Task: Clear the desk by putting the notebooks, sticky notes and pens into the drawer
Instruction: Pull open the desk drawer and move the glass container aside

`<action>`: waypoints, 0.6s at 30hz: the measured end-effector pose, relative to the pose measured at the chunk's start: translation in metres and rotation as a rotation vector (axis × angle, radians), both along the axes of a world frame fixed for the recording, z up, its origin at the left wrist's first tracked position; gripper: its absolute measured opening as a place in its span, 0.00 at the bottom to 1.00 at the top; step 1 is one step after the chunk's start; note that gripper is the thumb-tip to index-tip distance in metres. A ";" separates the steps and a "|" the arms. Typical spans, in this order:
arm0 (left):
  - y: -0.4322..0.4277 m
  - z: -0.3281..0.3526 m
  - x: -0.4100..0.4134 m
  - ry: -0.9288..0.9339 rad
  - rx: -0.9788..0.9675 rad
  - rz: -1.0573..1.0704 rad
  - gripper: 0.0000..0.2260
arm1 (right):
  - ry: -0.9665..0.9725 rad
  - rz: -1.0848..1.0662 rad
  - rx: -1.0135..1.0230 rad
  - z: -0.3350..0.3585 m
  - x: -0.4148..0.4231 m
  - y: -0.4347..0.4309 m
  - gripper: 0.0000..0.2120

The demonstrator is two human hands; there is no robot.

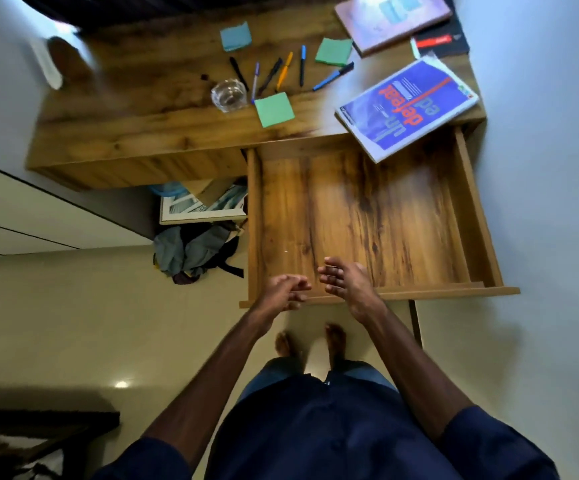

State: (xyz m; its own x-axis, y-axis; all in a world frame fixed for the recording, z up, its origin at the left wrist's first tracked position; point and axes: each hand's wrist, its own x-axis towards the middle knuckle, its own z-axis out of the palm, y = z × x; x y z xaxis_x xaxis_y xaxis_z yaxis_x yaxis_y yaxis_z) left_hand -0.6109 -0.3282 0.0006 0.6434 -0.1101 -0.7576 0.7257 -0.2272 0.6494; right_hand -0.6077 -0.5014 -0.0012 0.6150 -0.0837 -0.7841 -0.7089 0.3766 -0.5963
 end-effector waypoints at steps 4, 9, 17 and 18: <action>0.044 -0.003 0.017 -0.013 0.031 0.012 0.10 | -0.010 0.069 0.006 0.006 0.031 0.036 0.12; 0.102 -0.012 0.050 -0.059 0.020 -0.005 0.11 | -0.011 0.117 0.022 0.009 0.052 0.090 0.13; 0.223 -0.009 0.126 -0.050 -0.027 -0.206 0.11 | 0.031 -0.113 0.076 0.021 0.085 0.211 0.11; 0.239 -0.005 0.136 -0.057 -0.019 -0.216 0.11 | 0.031 -0.122 0.079 0.023 0.089 0.225 0.09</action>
